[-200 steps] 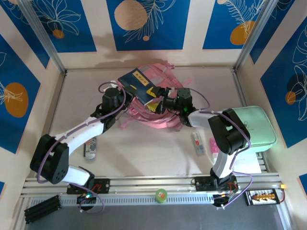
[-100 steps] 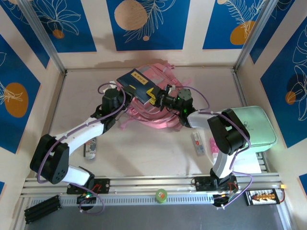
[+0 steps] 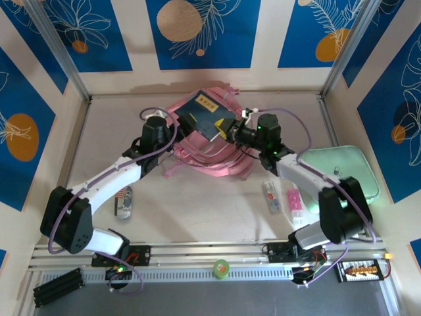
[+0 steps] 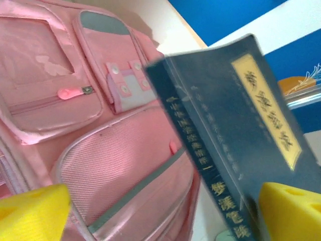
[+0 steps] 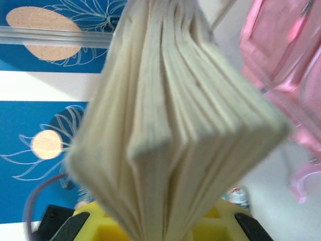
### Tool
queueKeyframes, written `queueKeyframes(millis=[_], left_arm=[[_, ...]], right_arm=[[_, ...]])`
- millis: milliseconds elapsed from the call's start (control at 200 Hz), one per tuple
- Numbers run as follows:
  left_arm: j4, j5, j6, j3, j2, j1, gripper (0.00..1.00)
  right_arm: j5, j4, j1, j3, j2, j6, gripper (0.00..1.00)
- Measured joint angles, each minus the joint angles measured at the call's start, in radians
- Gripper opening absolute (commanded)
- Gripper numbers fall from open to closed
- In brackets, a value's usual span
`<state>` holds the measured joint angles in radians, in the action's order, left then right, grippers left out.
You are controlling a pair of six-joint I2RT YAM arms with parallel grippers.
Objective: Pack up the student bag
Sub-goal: Pass the book, then open the student bag at the top-center of the table.
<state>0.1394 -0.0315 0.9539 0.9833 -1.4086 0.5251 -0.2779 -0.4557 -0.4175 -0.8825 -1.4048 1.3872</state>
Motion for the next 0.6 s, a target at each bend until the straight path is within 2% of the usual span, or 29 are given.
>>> queueKeyframes(millis=[160,345,600], left_arm=[[-0.099,0.067,-0.176,0.084,-0.026,0.016,1.00],[-0.191,0.111,-0.352,0.203,-0.174,0.079,1.00],[-0.371,0.065,-0.586,0.460,-0.428,0.197,0.98]], right_arm=[[0.092,0.225,0.079,0.000,0.157,-0.176,0.05],[0.190,0.451,0.186,0.000,0.258,-0.310,0.05],[0.264,0.653,0.292,0.011,0.348,-0.409,0.05]])
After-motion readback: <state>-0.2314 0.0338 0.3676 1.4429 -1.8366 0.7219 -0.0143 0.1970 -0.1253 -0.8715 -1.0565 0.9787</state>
